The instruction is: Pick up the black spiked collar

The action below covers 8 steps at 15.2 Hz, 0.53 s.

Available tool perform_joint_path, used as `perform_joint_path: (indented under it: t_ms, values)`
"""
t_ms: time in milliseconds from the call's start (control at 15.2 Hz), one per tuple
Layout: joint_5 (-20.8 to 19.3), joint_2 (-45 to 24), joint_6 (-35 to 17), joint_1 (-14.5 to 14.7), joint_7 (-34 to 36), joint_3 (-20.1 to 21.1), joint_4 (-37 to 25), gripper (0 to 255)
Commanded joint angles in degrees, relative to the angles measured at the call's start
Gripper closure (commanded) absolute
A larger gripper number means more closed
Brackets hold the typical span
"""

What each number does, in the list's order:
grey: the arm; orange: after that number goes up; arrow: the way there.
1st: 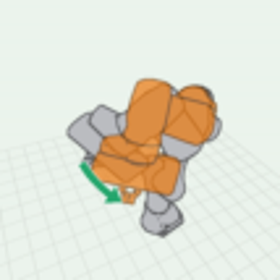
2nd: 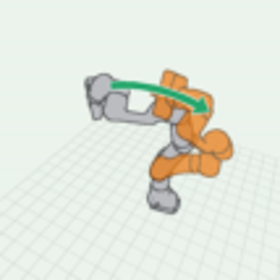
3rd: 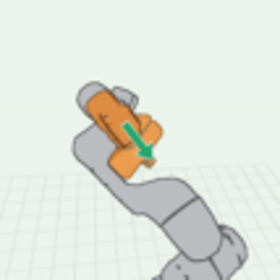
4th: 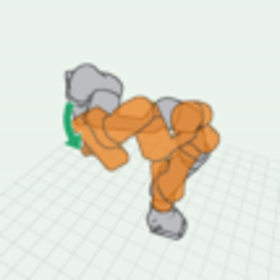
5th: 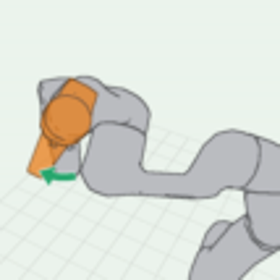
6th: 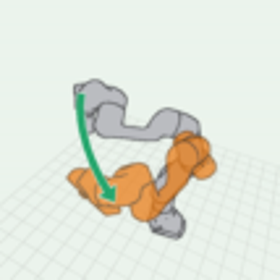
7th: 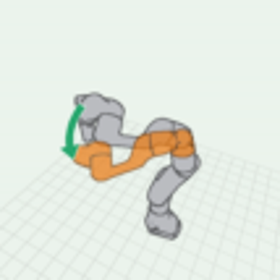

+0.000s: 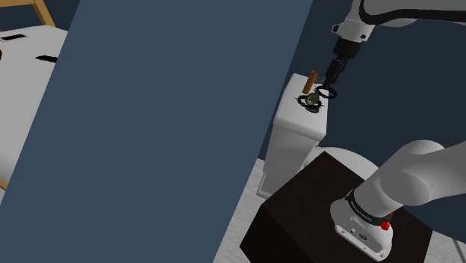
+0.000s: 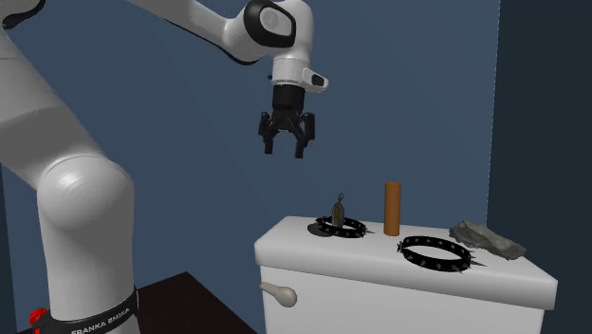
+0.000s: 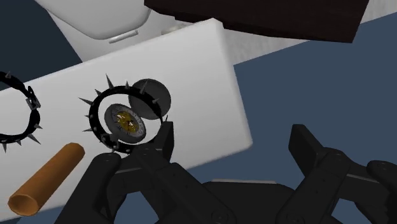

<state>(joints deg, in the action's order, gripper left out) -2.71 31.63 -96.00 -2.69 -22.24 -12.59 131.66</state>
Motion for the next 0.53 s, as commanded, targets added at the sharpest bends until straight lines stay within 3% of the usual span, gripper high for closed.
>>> perform_joint_path:
  t_ms: [0, 462]
  values:
    - [-1.0, -3.4, -2.3, -0.3, -3.2, -2.1, -0.6, 0]
    - [-1.9, -16.5, -8.8, -0.9, -13.2, -8.2, -5.5, 0]
